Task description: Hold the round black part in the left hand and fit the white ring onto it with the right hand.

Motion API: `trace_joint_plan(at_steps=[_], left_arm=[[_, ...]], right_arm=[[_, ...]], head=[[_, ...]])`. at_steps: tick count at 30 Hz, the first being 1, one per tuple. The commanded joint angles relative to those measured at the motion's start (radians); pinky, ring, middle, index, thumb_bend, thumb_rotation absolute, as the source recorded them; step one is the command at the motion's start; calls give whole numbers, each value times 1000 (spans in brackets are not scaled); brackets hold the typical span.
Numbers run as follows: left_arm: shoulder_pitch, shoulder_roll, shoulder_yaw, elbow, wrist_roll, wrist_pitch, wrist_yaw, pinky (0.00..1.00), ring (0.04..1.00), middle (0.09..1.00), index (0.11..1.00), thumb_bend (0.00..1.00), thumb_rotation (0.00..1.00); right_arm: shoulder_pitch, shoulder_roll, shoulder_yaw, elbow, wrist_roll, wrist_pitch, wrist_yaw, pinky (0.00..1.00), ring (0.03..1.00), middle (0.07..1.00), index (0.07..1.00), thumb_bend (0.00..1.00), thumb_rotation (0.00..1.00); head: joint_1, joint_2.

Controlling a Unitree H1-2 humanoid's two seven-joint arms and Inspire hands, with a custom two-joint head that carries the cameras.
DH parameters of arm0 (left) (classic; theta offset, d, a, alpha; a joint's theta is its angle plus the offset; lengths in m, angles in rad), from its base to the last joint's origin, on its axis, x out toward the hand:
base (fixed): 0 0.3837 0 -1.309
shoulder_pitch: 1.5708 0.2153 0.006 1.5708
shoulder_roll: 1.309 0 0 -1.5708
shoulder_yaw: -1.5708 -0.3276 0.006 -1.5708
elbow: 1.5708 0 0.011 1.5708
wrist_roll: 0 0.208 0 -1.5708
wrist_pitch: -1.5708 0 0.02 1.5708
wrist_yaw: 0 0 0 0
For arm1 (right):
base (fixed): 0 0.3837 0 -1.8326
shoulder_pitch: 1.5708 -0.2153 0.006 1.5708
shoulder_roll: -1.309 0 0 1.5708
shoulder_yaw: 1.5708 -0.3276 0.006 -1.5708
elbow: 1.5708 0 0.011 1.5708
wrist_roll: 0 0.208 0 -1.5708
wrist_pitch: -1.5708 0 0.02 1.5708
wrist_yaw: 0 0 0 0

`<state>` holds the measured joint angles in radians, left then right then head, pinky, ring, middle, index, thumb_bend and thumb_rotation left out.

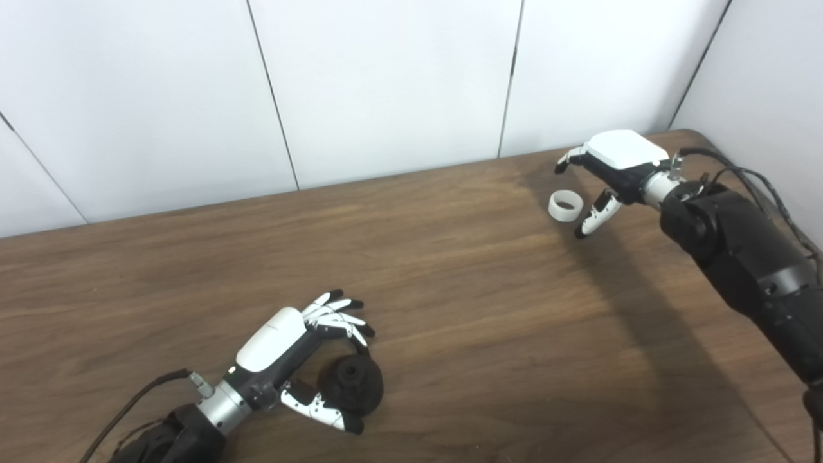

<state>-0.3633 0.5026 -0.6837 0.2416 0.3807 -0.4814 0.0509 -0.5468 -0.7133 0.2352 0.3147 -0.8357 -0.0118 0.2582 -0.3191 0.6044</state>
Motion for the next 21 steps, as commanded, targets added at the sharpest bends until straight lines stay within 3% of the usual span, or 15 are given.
trace_joint_plan(at_steps=[1,12,21], left_arm=[[10,28,-8,-4,15,12,-45,1000,913,722,482,523,59],[19,29,7,-25,8,12,-59,1000,910,721,482,523,60],[31,31,23,-40,2,12,-74,1000,911,719,482,523,60]], right_arm=[[-54,-24,-8,-16,0,-6,-27,852,909,865,767,828,262],[-56,-22,8,15,-6,-25,-59,844,896,855,750,833,252],[-43,-27,11,0,0,-21,-37,842,897,858,761,826,242]], head=[[0,1],[1,9],[-2,17]])
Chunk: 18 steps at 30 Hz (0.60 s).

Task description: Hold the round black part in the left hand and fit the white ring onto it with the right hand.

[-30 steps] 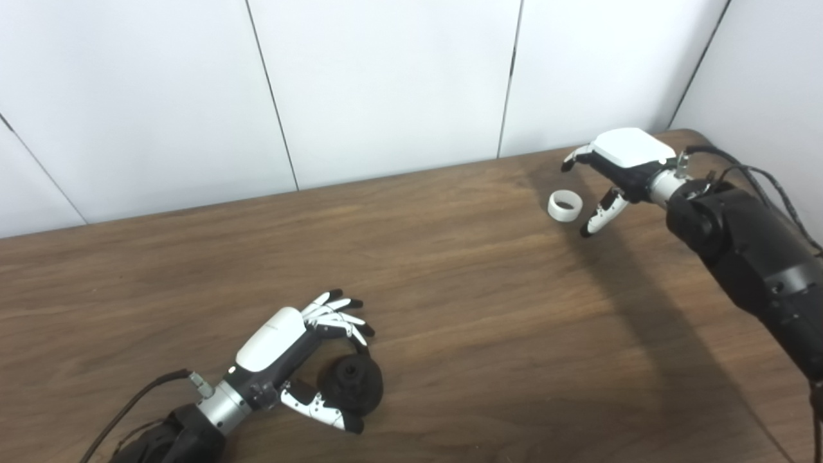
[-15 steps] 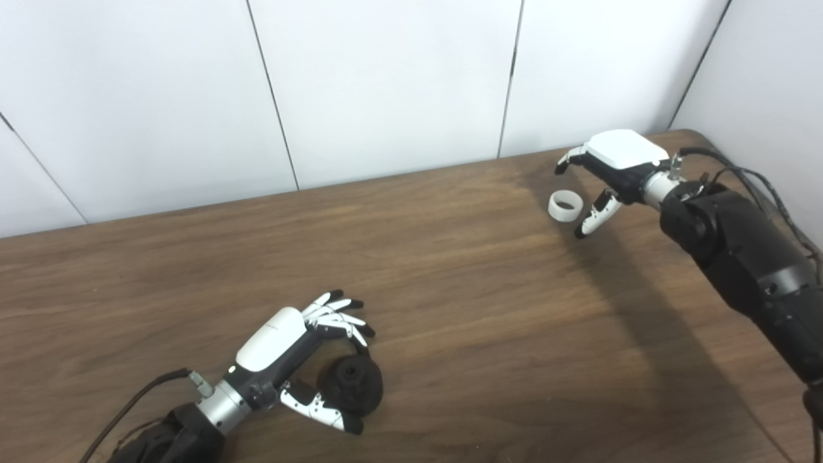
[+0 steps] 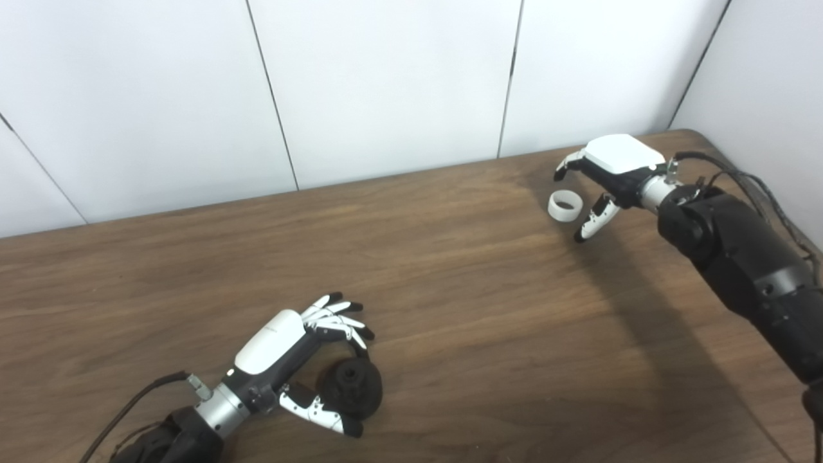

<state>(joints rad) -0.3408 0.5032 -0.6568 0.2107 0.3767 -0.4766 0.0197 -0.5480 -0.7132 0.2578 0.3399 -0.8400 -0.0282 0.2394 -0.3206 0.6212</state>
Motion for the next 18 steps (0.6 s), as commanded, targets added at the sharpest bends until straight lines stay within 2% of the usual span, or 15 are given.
trace_joint_plan(at_steps=[1,18], left_arm=[[11,30,0,-13,4,7,-47,1000,910,719,482,523,59],[44,21,40,-51,13,7,-74,1000,908,716,482,523,59]], right_arm=[[-40,-26,-12,-25,7,-5,-17,840,897,858,762,828,241],[-44,-14,0,2,16,-7,-13,848,904,866,771,818,240]], head=[[1,1],[4,0]])
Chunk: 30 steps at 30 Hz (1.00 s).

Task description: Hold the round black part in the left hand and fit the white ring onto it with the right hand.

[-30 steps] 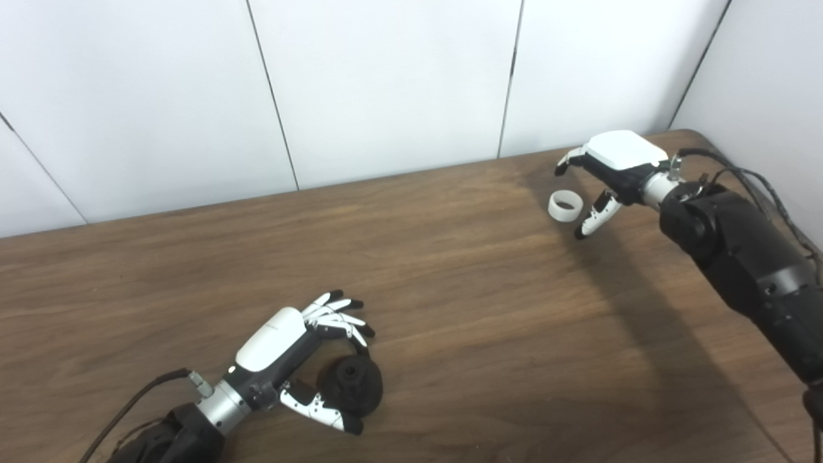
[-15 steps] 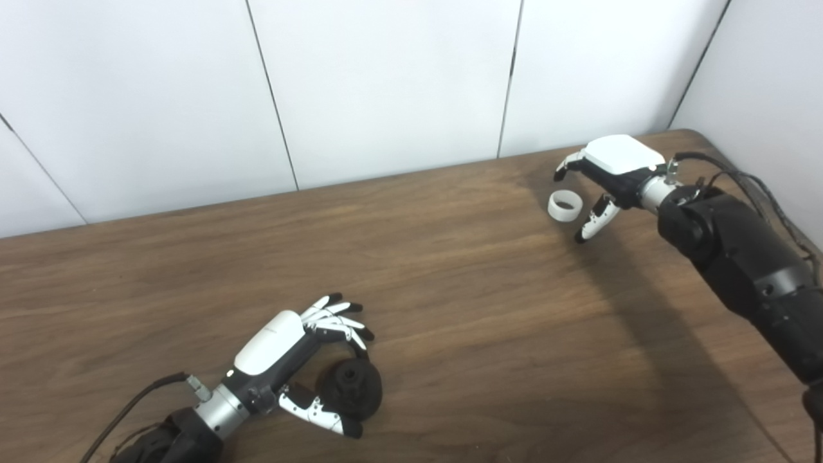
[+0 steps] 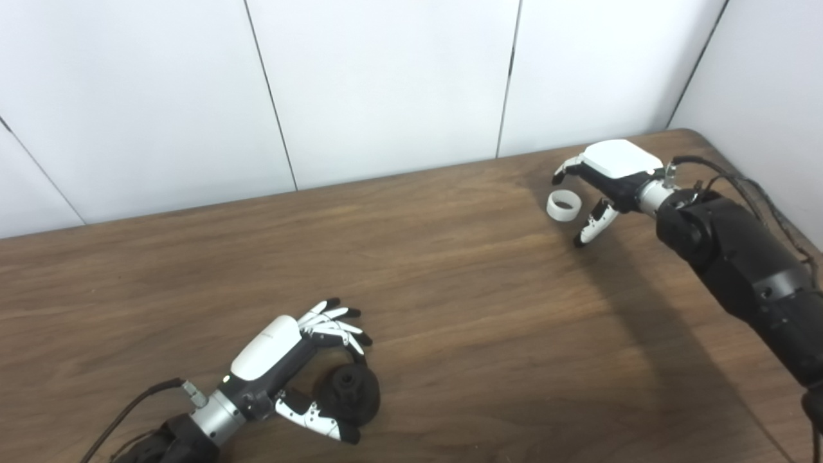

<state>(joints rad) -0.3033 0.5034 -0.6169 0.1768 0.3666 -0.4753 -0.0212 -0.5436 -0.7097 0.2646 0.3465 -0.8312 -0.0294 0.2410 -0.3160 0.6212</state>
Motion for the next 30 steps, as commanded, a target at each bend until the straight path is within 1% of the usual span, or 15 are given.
trace_joint_plan(at_steps=[1,11,16,20,23,27,30], left_arm=[[9,20,3,-21,24,6,-36,1000,909,717,482,523,58],[11,3,19,-26,44,5,-24,1000,909,722,482,523,59],[1,0,11,-13,77,6,17,1000,906,722,483,523,58],[-7,-1,10,3,93,6,36,1000,912,729,483,523,58],[-17,-1,6,17,104,6,53,1000,909,727,483,523,58],[-29,-1,6,21,104,6,62,1000,910,729,483,523,58],[-32,-5,16,13,104,6,55,1000,914,731,483,523,59]], right_arm=[[-51,-17,-5,0,7,-8,-15,849,904,866,772,816,246],[-77,-17,0,49,8,-32,-41,847,900,860,776,795,262],[-82,-16,2,53,6,-34,-44,842,896,856,773,796,256],[-83,-19,3,48,4,-33,-42,842,898,861,776,798,284],[-85,-24,3,48,3,-37,-40,843,900,866,783,789,286],[-86,-28,0,44,8,-38,-33,835,896,864,778,792,276],[-87,-30,-1,46,14,-45,-35,831,892,858,774,798,270]], head=[[1,1],[6,0],[6,-2],[6,-3],[1,-8],[1,-10],[3,-7]])
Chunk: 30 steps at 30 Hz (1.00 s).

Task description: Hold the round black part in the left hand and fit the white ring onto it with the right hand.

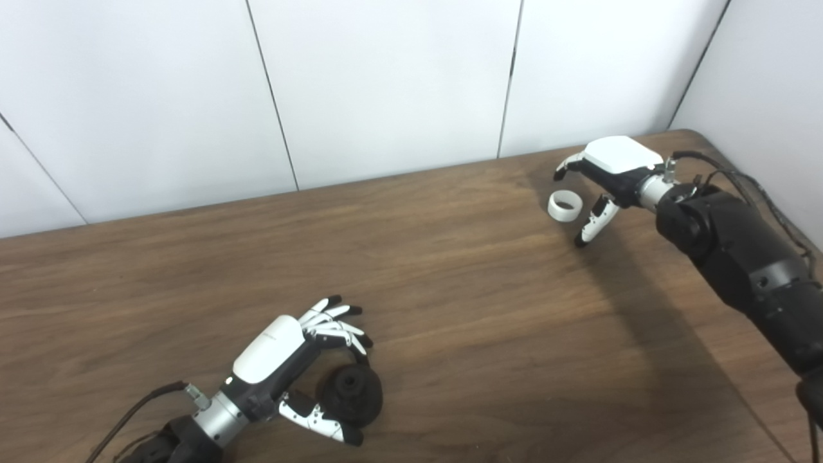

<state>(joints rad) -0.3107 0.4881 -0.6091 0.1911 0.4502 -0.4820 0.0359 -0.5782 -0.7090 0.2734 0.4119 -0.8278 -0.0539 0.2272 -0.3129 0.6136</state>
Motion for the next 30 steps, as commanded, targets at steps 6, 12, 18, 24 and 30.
trace_joint_plan(at_steps=[6,12,18,24,30], left_arm=[[-21,5,15,-21,11,12,-1,1000,907,726,482,523,60],[2,3,38,-52,0,12,-38,1000,910,726,482,523,59],[28,-7,73,-86,5,13,-79,1000,910,729,482,523,58],[48,-26,110,-112,2,13,-118,1000,910,731,483,523,57],[63,-41,139,-133,7,13,-145,1000,904,728,483,523,59]], right_arm=[[-56,-30,-8,-5,15,-34,-23,836,891,857,771,803,277],[-61,-28,1,-4,6,-23,-9,841,897,860,774,795,266],[-66,-22,9,-3,9,-13,10,847,908,863,776,786,270],[-67,-17,15,-4,12,8,41,876,933,878,784,776,334],[-67,-16,21,-4,20,26,79,906,954,895,794,766,403]], head=[[2,0],[5,3],[6,13],[6,21],[6,27]])
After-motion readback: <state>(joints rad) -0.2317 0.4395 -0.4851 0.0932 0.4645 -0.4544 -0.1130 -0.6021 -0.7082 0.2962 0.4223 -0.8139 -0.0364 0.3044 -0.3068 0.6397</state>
